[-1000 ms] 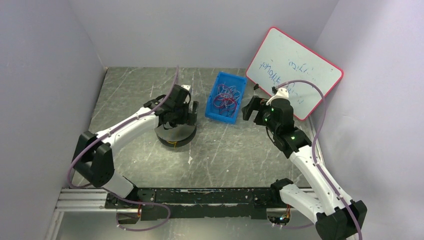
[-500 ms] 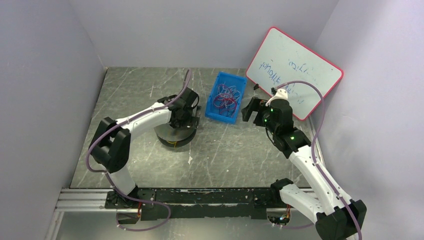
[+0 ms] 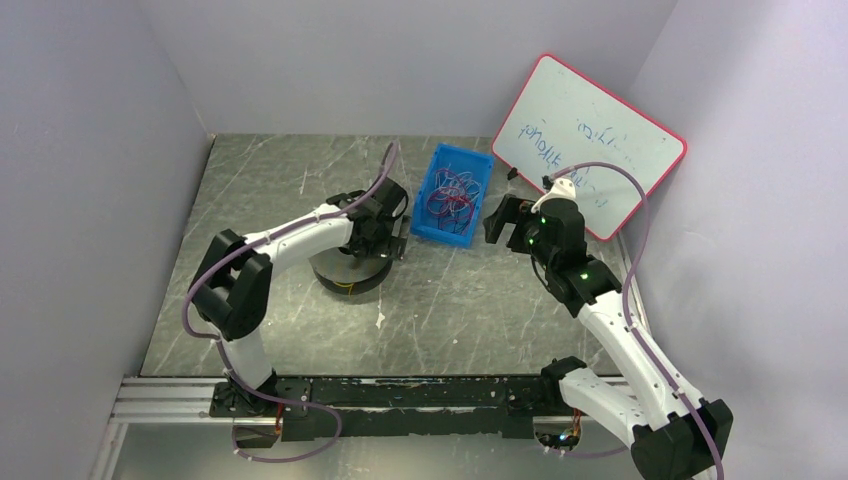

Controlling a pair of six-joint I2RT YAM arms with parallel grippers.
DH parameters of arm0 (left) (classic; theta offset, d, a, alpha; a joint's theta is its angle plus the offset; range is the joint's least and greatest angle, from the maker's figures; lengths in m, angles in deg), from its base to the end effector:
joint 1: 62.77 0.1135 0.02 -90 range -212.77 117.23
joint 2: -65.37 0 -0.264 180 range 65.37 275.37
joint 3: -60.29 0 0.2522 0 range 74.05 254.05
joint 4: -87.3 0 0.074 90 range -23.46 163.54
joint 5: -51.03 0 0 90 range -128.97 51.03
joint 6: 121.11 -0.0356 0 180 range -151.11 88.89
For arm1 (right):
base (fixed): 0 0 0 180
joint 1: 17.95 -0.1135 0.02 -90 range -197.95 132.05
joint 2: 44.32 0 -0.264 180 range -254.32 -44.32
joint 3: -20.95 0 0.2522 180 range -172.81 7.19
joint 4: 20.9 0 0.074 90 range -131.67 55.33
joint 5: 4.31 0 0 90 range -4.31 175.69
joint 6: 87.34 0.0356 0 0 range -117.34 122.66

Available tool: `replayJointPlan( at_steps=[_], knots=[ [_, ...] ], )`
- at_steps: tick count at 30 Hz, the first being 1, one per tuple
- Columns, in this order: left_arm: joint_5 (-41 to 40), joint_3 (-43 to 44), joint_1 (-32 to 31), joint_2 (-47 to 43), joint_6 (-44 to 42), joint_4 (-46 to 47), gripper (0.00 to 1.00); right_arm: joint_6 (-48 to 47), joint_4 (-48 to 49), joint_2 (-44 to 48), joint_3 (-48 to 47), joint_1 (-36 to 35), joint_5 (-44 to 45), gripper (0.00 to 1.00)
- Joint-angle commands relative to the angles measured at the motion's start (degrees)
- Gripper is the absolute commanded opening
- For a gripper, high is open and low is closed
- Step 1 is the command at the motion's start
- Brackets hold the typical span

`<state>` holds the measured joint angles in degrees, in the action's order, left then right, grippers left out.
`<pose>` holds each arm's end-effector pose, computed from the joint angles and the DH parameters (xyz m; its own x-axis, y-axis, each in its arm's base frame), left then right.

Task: Wrap the cables
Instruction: Pick up the cable reel from the center of the board.

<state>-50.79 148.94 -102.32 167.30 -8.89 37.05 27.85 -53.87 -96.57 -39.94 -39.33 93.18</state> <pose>0.2888 -0.2290 0.2164 -0.8480 0.2203 -0.4820 0.2508 0.9680 0.0012 0.1947 0.0713 0.3151 -0.4539 0.2755 -0.8474 -0.0637 0.9385 0.3392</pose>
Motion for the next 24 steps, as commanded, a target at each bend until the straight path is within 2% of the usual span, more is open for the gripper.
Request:
replayJointPlan(
  at_steps=[1,6,24],
  knots=[
    [-0.6,2.2,-0.3,0.9,-0.6,-1.5,1.0,-0.8,0.5,0.6,0.8,0.1,0.7,1.0],
    [0.8,1.9,-0.3,1.1,-0.6,-0.9,1.0,-0.6,0.5,0.9,1.1,0.1,0.7,1.0],
    [-2.7,2.9,-0.3,2.8,-2.8,-2.3,0.97,0.0,0.2,2.1,1.5,0.2,0.7,1.0]
  ],
)
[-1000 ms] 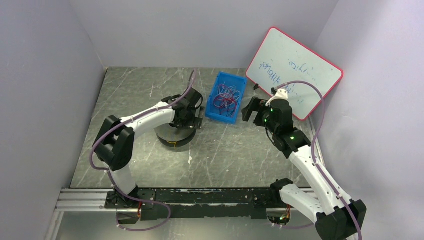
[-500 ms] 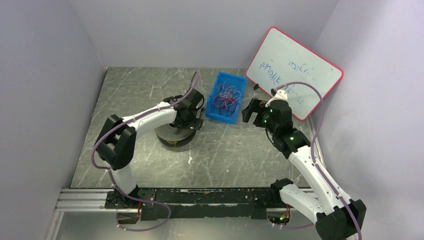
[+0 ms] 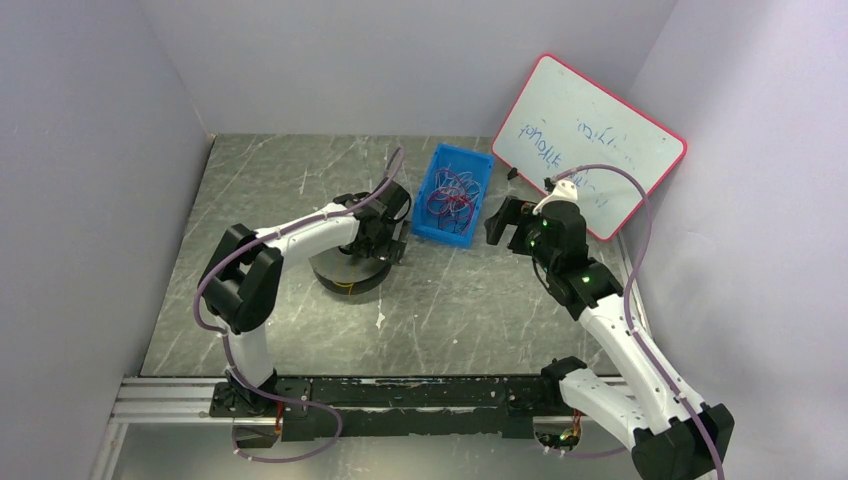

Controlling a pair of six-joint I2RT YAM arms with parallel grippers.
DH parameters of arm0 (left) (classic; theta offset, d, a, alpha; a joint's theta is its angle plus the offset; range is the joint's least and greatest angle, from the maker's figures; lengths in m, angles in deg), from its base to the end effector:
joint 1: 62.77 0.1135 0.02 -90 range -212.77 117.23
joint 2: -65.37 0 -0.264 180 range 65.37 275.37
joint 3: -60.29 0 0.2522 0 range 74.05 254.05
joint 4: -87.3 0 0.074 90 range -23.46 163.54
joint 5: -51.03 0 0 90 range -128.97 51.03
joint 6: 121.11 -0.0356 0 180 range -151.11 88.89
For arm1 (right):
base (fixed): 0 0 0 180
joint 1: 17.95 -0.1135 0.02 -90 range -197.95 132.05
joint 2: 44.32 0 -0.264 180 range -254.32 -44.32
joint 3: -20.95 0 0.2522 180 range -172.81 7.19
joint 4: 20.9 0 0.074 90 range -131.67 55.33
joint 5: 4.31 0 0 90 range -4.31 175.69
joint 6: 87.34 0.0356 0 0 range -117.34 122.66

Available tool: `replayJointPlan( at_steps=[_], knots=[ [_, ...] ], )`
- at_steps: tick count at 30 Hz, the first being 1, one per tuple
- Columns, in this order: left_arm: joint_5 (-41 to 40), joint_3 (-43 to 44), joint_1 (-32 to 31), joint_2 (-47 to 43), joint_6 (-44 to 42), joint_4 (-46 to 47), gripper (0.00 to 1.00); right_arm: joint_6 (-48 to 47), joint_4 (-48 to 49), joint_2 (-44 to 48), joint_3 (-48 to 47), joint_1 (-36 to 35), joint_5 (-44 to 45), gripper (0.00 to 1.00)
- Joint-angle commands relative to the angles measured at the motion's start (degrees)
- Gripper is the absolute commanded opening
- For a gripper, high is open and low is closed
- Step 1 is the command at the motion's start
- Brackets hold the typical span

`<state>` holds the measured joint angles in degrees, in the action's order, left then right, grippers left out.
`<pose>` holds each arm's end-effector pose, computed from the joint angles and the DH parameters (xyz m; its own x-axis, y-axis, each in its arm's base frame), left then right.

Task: Wrap the cables
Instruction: Pick up the cable reel from the center of the board.

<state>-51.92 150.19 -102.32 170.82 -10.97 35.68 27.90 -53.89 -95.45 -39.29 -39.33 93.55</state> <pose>0.2946 -0.2329 0.2002 -0.8578 0.2732 -0.4354 0.2750 0.9596 0.0603 0.1910 0.0696 0.3147 -0.4453 0.2793 -0.8507 -0.0606 0.9385 0.3398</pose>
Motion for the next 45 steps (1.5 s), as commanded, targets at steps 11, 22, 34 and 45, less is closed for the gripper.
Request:
replayJointPlan(
  at_steps=[11,22,34,45],
  knots=[
    [-1.1,1.7,-0.3,-2.5,-0.8,-1.0,0.68,0.2,0.3,1.1,1.1,0.1,-0.5,0.99],
    [-1.6,1.6,-0.3,-6.8,-1.0,-1.9,0.29,0.3,0.2,1.2,0.7,0.1,-2.6,0.98],
    [2.4,-0.3,-0.3,-16.0,0.3,0.0,0.07,-0.1,2.8,0.4,1.7,0.0,-14.3,0.9],
    [12.6,-8.7,-0.3,-27.7,6.2,8.6,0.07,7.5,11.8,-6.1,4.5,-5.4,-26.0,0.69]
  ],
)
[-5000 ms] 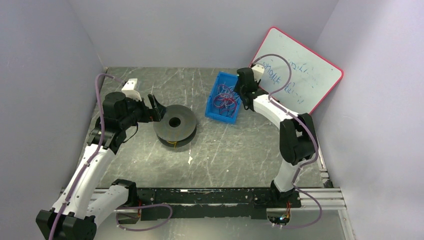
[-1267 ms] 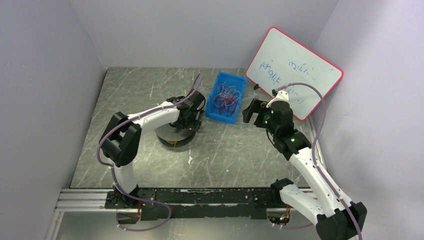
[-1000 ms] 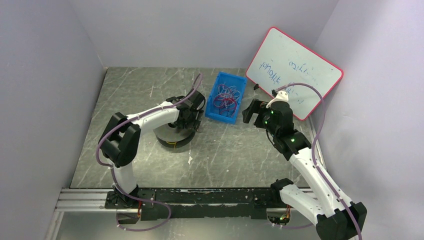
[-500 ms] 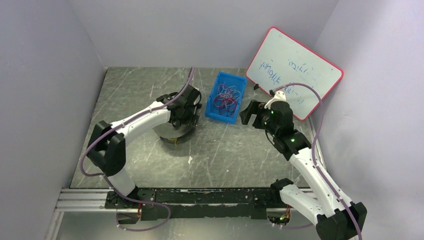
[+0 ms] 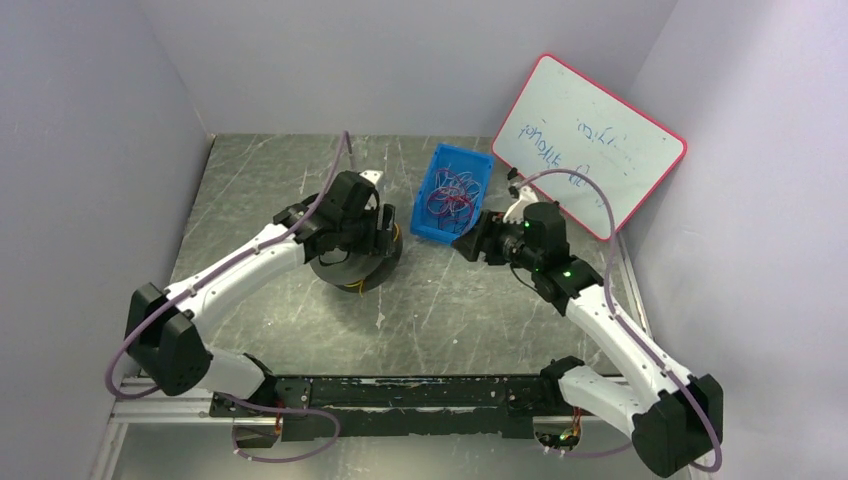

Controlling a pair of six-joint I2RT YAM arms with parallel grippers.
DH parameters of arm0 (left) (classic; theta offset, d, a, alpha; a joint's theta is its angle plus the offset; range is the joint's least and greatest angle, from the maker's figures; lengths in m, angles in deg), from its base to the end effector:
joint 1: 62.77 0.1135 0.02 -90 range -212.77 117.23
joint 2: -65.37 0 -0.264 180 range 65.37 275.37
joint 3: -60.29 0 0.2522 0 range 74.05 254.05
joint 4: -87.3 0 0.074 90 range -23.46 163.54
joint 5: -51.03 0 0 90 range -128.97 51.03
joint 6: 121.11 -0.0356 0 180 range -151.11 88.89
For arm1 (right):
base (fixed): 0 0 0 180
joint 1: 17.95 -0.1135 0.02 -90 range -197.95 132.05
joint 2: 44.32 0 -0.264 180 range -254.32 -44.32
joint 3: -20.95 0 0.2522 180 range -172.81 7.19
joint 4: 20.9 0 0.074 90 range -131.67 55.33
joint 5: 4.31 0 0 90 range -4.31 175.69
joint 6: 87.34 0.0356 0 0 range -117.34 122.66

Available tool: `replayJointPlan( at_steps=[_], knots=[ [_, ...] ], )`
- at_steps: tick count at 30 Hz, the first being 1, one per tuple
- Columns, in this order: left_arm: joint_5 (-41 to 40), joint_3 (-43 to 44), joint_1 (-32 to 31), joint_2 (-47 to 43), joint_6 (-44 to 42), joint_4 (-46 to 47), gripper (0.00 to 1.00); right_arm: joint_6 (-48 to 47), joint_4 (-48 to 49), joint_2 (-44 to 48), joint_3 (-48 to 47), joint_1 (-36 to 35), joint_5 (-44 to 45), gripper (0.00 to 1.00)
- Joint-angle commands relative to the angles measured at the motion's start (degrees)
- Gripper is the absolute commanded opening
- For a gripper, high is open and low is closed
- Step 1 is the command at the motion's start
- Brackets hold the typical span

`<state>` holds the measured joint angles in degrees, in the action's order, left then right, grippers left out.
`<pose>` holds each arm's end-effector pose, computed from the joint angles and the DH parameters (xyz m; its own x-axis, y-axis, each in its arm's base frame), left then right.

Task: Wrap the cables
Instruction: Pick up the cable reel from the center of the board, then wrap the cable around the cable reel.

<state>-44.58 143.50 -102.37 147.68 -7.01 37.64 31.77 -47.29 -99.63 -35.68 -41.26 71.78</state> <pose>0.2403 -0.1943 0.2968 -0.7676 0.1076 -0.6318 0.2972 0.9332 -0.2021 0.1988 0.0950 0.2904 -0.6241 0.2453 -0.7418 -0.3210 0.7851 0.5297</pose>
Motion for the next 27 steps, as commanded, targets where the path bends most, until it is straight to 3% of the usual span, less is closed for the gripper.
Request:
replayJointPlan(
  at_steps=[1,10,18,27],
  knots=[
    [6.1,-2.9,-0.3,-5.4,2.7,7.4,0.07,4.5,6.1,-2.6,1.0,-5.9,-3.3,0.68],
    [13.3,-8.7,-0.3,-10.6,4.5,12.8,0.07,12.0,13.2,-9.0,1.2,-16.2,3.0,0.66],
    [15.6,-12.1,-0.3,-14.2,5.5,15.7,0.07,14.3,15.2,-12.9,0.3,-20.4,7.4,0.6],
    [17.0,-14.2,-0.3,-16.3,5.5,17.1,0.07,15.6,16.2,-14.0,0.7,-21.7,9.0,0.44]
  ],
)
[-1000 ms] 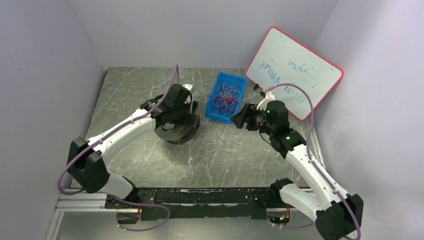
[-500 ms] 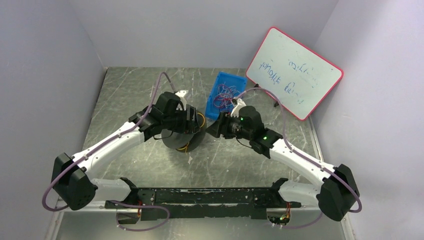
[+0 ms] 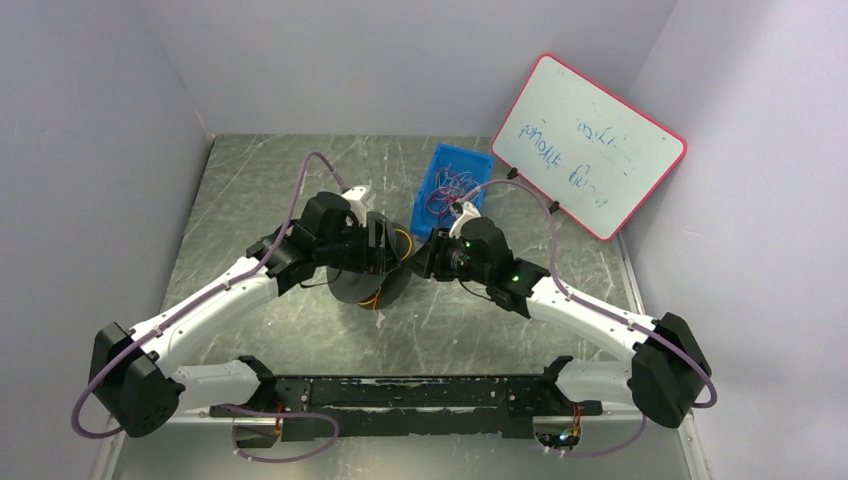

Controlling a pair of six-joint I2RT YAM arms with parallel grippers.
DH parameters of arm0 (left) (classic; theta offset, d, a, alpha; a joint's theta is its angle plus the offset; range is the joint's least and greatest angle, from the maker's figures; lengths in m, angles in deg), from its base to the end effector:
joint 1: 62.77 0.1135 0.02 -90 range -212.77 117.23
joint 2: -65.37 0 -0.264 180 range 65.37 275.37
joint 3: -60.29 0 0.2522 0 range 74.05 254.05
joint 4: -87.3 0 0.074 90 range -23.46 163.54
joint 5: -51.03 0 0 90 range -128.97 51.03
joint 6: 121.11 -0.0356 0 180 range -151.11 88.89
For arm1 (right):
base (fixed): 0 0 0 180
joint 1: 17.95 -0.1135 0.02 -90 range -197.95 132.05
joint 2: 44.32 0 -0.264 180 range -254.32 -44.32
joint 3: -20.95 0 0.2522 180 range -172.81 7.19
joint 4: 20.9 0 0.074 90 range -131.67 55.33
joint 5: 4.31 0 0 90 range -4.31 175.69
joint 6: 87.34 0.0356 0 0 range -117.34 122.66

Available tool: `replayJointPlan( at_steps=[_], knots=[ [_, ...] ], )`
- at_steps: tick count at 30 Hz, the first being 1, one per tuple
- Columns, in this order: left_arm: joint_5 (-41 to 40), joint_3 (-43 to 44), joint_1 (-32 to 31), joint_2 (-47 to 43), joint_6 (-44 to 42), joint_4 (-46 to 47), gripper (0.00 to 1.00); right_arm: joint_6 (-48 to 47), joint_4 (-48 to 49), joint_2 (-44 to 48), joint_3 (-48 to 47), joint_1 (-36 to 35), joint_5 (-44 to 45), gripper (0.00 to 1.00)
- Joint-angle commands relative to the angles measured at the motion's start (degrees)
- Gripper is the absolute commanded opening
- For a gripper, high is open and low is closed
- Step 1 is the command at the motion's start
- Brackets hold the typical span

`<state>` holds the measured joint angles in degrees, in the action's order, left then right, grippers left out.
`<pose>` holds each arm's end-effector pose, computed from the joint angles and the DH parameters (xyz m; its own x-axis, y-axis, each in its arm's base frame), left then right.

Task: Wrap the cables
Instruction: Wrap the cable around the cable reel.

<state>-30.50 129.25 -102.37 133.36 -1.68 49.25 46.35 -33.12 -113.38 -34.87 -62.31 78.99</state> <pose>0.1973 -0.1700 0.2967 -0.7589 -0.0029 -0.6512 0.3997 0.7874 -0.4694 0.1901 0.1917 0.2553 -0.7539 0.2223 -0.6182 -0.3443 0.6678 0.6599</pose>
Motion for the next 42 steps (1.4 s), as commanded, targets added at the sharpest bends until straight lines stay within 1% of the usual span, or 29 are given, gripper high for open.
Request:
replayJointPlan(
  at_steps=[1,6,12,14,16,17,22,25,26,36,39,42],
  knots=[
    [3.1,-0.1,-0.3,-2.1,0.2,5.6,0.07,1.1,2.1,-0.3,-0.1,-0.8,1.9,0.42],
    [4.1,-1.2,-0.3,-2.9,0.3,6.4,0.07,1.3,2.4,-1.0,-0.4,-1.3,2.3,0.37],
    [4.3,-2.3,-0.3,-4.1,1.0,6.9,0.07,1.8,3.2,-0.9,-0.3,-1.7,2.2,0.26],
    [4.4,-2.6,-0.3,-4.4,1.1,7.2,0.07,1.7,3.2,-0.8,-0.3,-1.6,2.3,0.17],
    [4.8,-2.8,-0.3,-4.5,1.2,7.6,0.07,1.8,3.2,-0.6,-0.4,-1.7,2.3,0.03],
    [4.7,-2.8,-0.2,-4.5,1.1,7.5,0.07,1.8,3.3,-0.5,-0.3,-1.7,2.3,0.0],
    [3.3,-2.0,-0.3,-4.0,0.9,6.0,0.07,1.8,3.0,0.8,-0.7,-1.8,2.5,0.0],
    [1.7,-1.5,-0.3,-3.7,0.8,5.0,0.15,1.5,2.1,1.5,-1.5,-1.9,2.8,0.0],
    [1.3,-1.4,-0.3,-3.6,0.8,4.6,0.2,1.4,1.7,1.7,-1.8,-1.8,2.9,0.0],
    [-2.5,-1.1,-0.2,-4.2,0.4,2.6,0.5,0.4,-0.8,1.3,-4.4,-2.5,5.0,0.0],
    [-5.1,-0.7,-0.3,-5.0,0.0,1.0,0.58,-0.2,-1.7,0.3,-5.6,-2.9,6.4,0.0],
    [-8.2,-0.2,-0.3,-6.2,-0.5,-0.8,0.68,-0.9,-2.6,-0.8,-6.8,-3.3,7.8,0.0]
  ],
)
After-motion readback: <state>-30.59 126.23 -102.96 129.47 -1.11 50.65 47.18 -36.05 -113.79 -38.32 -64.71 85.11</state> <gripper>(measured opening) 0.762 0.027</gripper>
